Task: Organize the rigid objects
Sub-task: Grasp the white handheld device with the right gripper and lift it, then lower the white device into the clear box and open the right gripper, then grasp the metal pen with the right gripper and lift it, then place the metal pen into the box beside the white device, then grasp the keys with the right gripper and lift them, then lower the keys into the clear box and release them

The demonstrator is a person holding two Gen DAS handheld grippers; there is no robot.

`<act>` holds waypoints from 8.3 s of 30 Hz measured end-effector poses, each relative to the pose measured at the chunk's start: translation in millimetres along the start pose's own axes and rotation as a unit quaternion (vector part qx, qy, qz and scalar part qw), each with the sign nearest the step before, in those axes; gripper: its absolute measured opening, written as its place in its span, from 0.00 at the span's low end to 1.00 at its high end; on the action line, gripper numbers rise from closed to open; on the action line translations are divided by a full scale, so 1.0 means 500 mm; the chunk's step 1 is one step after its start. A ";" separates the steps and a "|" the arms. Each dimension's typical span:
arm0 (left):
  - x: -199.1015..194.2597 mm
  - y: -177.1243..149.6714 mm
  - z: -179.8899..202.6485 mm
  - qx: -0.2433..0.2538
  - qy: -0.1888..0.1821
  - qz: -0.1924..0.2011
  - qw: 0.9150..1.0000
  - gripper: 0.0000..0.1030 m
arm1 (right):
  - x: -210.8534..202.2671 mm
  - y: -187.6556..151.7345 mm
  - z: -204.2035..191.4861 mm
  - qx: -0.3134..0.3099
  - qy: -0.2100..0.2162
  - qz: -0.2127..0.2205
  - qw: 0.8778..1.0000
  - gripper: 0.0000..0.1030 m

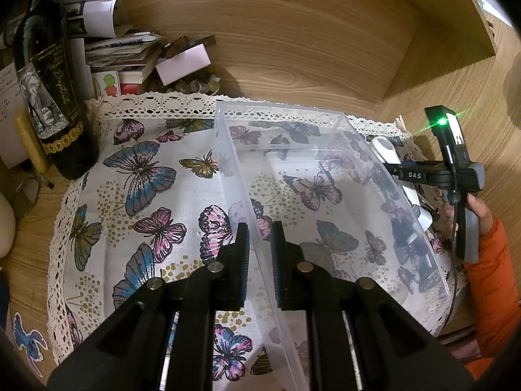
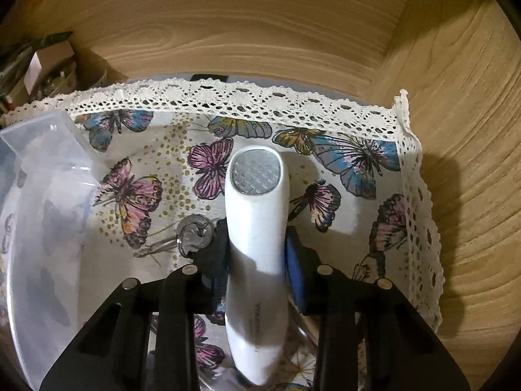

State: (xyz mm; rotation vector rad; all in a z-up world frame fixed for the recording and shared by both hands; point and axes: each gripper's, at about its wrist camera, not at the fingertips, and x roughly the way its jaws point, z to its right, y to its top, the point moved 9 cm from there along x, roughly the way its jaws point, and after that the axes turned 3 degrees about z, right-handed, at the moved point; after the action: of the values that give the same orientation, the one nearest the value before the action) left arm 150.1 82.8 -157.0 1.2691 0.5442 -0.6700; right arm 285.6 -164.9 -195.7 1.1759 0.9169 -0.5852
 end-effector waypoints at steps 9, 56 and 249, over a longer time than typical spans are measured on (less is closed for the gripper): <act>-0.001 0.001 0.003 0.006 0.004 0.002 1.000 0.12 | -0.144 0.040 -0.033 -0.006 -0.005 0.085 0.996 0.29; -0.004 -0.003 0.014 0.021 0.001 0.013 1.000 0.13 | -0.205 -0.019 -0.274 -0.084 0.101 0.104 0.986 0.32; 0.004 0.008 0.013 0.029 0.019 0.010 0.999 0.13 | -0.315 0.052 -0.148 -0.053 0.079 0.219 0.971 0.21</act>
State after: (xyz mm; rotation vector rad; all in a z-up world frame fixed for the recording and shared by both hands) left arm 154.4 77.0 -154.1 1.3430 0.5462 -0.6506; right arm 201.7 -97.6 -56.3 1.2902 0.7776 -0.0852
